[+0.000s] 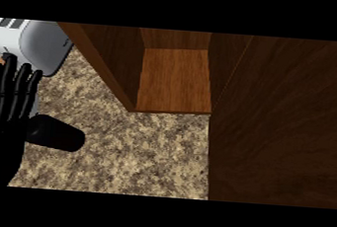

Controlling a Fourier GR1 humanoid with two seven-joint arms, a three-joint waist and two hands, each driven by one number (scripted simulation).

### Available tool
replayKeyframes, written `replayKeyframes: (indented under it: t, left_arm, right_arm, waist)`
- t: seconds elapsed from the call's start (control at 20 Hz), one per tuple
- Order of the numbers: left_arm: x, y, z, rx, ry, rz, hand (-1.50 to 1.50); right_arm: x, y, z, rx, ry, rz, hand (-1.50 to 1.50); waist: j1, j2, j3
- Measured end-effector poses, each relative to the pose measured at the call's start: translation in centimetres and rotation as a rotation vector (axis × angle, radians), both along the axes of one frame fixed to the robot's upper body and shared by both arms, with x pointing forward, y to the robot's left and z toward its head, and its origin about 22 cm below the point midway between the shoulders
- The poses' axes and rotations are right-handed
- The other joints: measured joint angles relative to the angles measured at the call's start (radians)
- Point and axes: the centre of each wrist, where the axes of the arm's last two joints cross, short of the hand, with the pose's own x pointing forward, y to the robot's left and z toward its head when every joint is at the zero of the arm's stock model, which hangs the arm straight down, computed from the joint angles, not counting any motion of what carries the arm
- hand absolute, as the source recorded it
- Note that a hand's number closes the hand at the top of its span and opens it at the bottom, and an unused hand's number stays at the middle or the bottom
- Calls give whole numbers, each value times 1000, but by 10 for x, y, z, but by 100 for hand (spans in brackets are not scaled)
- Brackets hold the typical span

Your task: Pick up the wine, place it into the cabinet and close the cabinet

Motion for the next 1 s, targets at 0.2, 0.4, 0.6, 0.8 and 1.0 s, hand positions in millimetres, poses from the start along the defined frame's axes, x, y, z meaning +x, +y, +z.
replayKeyframes:
  t: [0.2,0.4,0.6,0.8,1.0]
  left_arm:
    - [-6,9,-5,35,17,-76,-150]
    - [-15,6,-16,-32,78,-218,-150]
    - [-33,2,-14,-132,165,-319,-150]
    - [-48,-1,-7,-167,202,-353,-150]
    - [-59,-4,9,-189,209,-367,-150]
  right_arm:
    - [-11,-2,-3,21,23,14,-150]
    - [-25,5,-7,25,73,134,-150]
    - [-41,11,-1,22,135,239,-150]
    - [-52,13,14,19,163,288,-150]
    - [-62,12,30,15,176,306,-150]
  waist:
    - [17,-28,-20]
    - [24,-39,-28]
    - [29,-45,-30]
    - [30,-45,-31]
    - [30,-45,-31]
